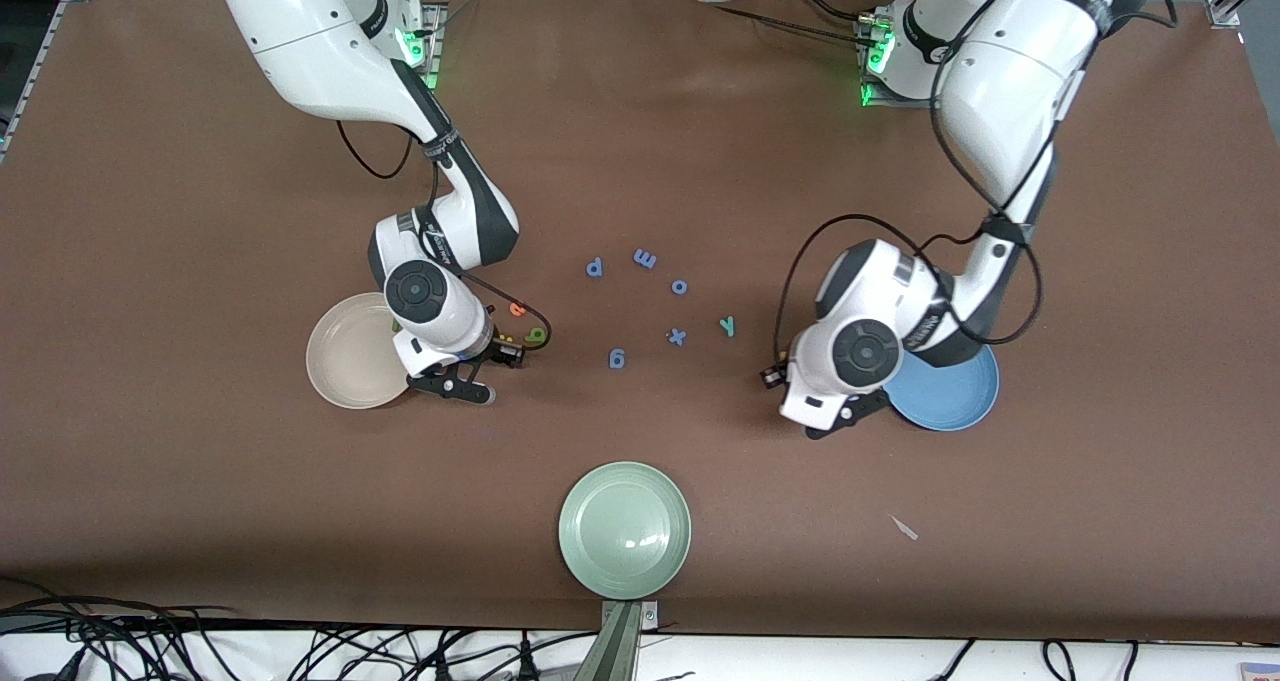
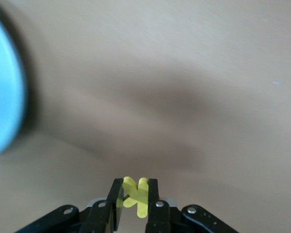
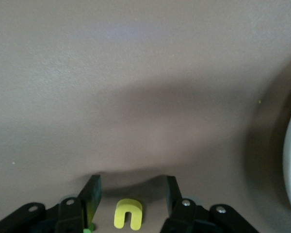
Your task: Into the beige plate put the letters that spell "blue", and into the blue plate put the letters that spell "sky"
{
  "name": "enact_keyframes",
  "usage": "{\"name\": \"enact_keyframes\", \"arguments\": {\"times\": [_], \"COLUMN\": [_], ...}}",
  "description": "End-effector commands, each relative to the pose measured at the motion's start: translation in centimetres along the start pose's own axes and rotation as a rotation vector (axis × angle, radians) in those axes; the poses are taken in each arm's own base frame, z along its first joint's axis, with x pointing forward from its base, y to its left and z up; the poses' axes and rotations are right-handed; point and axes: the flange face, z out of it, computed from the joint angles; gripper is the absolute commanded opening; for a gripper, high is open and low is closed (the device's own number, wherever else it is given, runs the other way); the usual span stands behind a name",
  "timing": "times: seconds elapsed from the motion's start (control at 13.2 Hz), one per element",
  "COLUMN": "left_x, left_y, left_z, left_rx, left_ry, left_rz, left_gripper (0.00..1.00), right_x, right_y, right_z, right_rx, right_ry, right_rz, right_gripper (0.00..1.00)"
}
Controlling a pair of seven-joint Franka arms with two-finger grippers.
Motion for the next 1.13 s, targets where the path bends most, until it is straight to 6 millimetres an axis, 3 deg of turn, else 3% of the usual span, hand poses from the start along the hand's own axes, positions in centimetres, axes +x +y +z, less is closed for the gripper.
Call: {"name": "enact_keyframes", "arguments": {"times": [0.0, 0.3, 0.45, 0.53, 0.68, 0.76, 0.98, 1.06], "left_x": [2.1, 6.9, 8.7, 9.0, 8.7, 8.1, 4.5, 2.7], "left_y": [-4.6, -12.6, -15.7, -16.4, -16.0, -15.1, -9.8, -7.4], "left_z": [-1.8, 0.1, 0.9, 1.6, 1.5, 1.4, 0.9, 0.8], "left_rx": [0.080, 0.077, 0.059, 0.055, 0.053, 0.056, 0.060, 0.059], "left_ry": [0.021, -0.056, -0.075, -0.081, -0.078, -0.081, -0.080, -0.076], "left_rz": [0.176, 0.380, 0.459, 0.484, 0.496, 0.503, 0.551, 0.535], "left_gripper": [0.00, 0.03, 0.03, 0.15, 0.91, 1.00, 1.00, 1.00], "right_x": [-0.7, -1.9, -2.1, -2.3, -3.2, -3.2, -2.9, -2.5], "right_y": [-0.4, 0.3, 0.2, 0.1, -0.5, -0.5, -0.3, -0.1], "right_z": [0.3, 0.2, 0.2, 0.4, 0.6, 0.7, -0.1, -1.0], "right_rx": [0.006, -0.007, -0.007, -0.008, -0.005, -0.005, 0.000, 0.004], "right_ry": [-0.016, -0.035, -0.038, -0.041, -0.053, -0.053, -0.046, -0.037], "right_rz": [0.031, 0.029, 0.028, 0.033, 0.033, 0.034, 0.016, -0.007], "right_gripper": [0.62, 0.62, 0.56, 0.54, 0.50, 0.46, 0.14, 0.11]}}
